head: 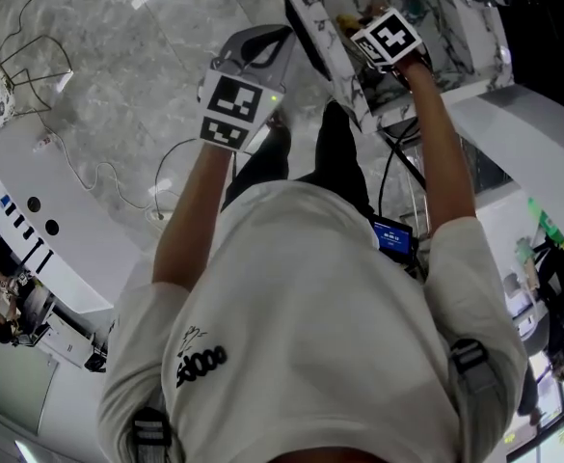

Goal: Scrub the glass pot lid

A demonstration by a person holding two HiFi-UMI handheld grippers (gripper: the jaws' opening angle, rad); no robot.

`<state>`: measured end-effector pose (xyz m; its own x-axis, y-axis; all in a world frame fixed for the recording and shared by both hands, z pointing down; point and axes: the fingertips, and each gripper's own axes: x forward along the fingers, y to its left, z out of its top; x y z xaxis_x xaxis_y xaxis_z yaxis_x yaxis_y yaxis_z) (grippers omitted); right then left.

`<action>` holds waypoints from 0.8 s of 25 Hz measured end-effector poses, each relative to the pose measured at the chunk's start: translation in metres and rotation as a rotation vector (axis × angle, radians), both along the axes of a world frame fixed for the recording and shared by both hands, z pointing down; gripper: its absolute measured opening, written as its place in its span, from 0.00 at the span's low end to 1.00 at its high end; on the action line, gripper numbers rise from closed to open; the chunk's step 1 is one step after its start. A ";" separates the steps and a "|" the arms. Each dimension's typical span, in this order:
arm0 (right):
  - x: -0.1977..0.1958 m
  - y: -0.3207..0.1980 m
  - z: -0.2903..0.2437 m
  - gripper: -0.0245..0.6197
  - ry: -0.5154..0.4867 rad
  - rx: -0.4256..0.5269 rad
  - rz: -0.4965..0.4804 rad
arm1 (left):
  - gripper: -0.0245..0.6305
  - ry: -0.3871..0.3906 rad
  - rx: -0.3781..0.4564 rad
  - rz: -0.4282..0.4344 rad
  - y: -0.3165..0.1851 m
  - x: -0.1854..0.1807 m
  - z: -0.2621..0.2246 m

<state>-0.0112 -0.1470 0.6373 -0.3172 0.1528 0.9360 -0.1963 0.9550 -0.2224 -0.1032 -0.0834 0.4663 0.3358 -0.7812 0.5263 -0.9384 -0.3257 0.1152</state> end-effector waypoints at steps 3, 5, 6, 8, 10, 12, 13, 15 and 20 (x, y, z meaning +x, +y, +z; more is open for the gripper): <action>-0.013 -0.007 0.000 0.11 -0.026 0.002 -0.010 | 0.05 0.000 -0.009 -0.013 0.000 -0.004 0.003; -0.020 -0.015 -0.001 0.11 -0.043 0.010 -0.010 | 0.05 0.001 -0.015 -0.021 -0.001 -0.006 0.005; -0.023 -0.019 -0.001 0.11 -0.051 0.015 -0.008 | 0.05 0.001 -0.018 -0.026 -0.003 -0.007 0.006; -0.029 -0.030 -0.001 0.11 -0.064 0.027 -0.003 | 0.05 0.000 -0.024 -0.035 -0.007 -0.009 0.008; -0.032 -0.041 0.000 0.11 -0.071 0.038 0.003 | 0.05 0.001 -0.031 -0.044 -0.011 -0.010 0.010; -0.033 -0.053 0.001 0.11 -0.075 0.049 0.010 | 0.05 0.003 -0.037 -0.051 -0.017 -0.010 0.012; -0.032 -0.058 0.002 0.11 -0.075 0.055 0.013 | 0.05 0.003 -0.040 -0.053 -0.020 -0.010 0.014; -0.030 -0.069 0.005 0.11 -0.073 0.063 0.018 | 0.05 0.003 -0.046 -0.058 -0.027 -0.009 0.016; -0.021 -0.087 0.013 0.11 -0.076 0.060 0.041 | 0.05 0.007 -0.059 -0.066 -0.043 -0.002 0.021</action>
<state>-0.0324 -0.2343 0.6503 -0.3928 0.0828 0.9159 -0.2201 0.9585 -0.1811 -0.1054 -0.1261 0.4871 0.2887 -0.7693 0.5699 -0.9566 -0.2558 0.1393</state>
